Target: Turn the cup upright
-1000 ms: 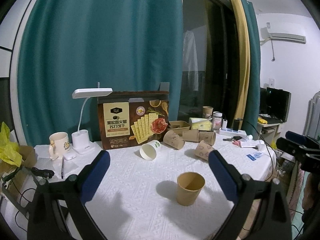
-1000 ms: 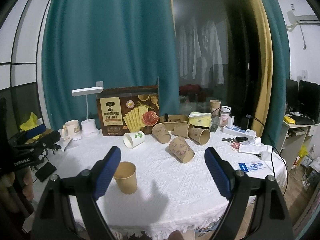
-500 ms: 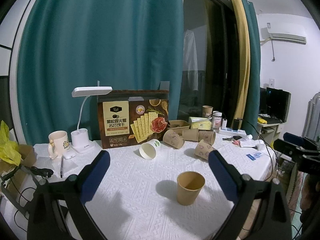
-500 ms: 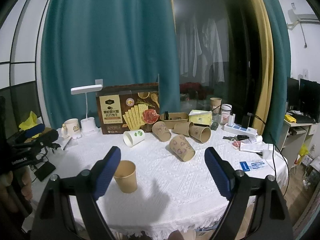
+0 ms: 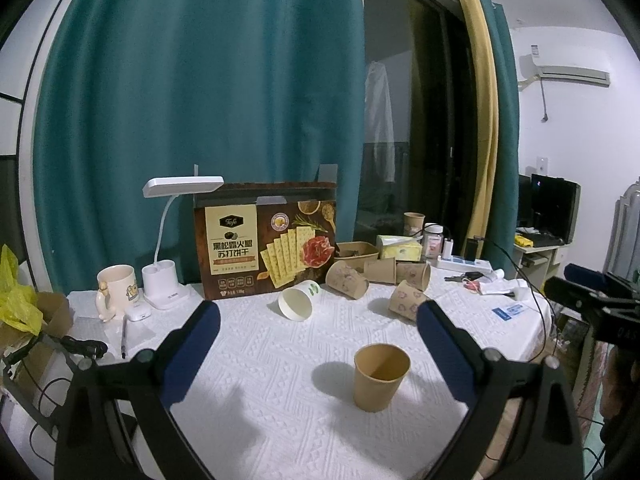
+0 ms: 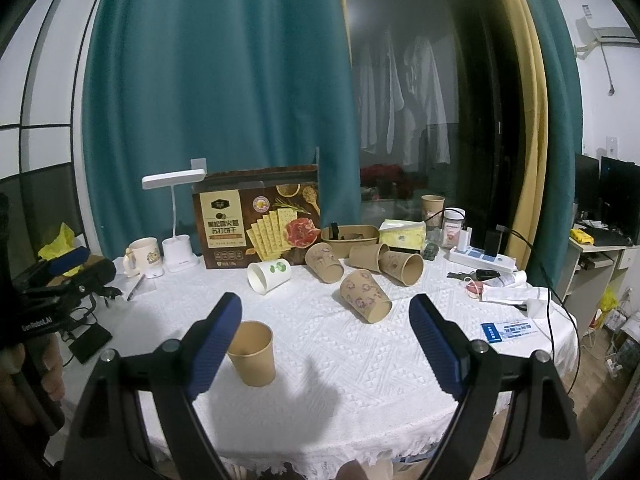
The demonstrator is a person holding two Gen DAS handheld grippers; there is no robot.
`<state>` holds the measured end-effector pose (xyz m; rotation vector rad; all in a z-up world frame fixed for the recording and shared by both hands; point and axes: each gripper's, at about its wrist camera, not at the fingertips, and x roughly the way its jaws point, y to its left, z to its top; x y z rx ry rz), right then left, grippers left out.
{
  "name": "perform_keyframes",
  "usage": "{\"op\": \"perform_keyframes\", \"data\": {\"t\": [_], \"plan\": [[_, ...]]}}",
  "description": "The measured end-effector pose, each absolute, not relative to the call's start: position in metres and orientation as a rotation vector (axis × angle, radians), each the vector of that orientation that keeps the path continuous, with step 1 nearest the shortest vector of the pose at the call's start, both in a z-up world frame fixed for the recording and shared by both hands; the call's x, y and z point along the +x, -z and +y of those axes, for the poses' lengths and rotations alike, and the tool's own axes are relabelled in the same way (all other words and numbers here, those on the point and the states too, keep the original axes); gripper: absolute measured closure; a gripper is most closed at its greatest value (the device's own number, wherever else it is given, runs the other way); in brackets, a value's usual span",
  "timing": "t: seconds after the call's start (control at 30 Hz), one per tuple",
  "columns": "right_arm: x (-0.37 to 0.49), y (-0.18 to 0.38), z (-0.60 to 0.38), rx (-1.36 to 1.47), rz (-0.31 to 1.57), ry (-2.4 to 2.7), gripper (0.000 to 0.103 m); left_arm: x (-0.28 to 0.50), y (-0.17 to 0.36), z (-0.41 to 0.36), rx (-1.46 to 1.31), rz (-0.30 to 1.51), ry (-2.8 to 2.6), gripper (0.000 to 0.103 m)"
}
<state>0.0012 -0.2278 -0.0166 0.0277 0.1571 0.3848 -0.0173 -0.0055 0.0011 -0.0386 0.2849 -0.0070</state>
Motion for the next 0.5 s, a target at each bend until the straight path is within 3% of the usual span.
{"op": "perform_keyframes", "data": {"t": [0.5], "plan": [[0.0028,0.0172,-0.2268,0.026,0.157,-0.387,0.019,-0.0168,-0.0018,-0.0050,-0.038,0.283,0.009,0.004]]}}
